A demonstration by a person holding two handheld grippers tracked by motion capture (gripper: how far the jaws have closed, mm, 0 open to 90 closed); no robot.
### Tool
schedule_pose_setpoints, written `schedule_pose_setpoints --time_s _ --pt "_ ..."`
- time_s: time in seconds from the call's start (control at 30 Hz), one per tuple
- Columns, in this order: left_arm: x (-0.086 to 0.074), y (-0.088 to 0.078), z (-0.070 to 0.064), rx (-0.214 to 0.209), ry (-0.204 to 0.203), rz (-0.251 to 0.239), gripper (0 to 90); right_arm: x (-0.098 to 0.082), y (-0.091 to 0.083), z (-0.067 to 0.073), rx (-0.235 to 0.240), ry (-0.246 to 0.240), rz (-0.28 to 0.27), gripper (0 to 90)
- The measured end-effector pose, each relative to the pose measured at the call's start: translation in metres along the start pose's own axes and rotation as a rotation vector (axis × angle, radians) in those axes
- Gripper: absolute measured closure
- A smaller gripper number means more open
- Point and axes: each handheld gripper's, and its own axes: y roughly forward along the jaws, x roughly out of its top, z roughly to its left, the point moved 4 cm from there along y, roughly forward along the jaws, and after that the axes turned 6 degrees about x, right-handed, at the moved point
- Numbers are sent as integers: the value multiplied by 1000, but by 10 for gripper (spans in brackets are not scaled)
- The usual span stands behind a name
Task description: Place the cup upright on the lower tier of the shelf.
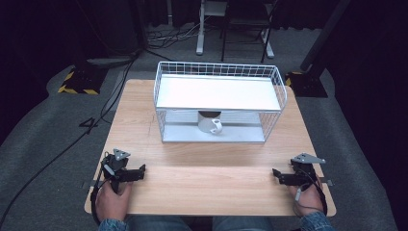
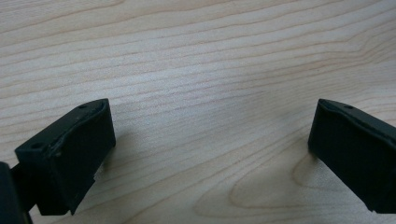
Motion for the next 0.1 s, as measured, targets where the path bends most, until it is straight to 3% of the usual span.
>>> schedule_pose_setpoints --time_s 0.1 --pt "0 0 0 0 2 2 8 0 0 0 -5 3 0 90"
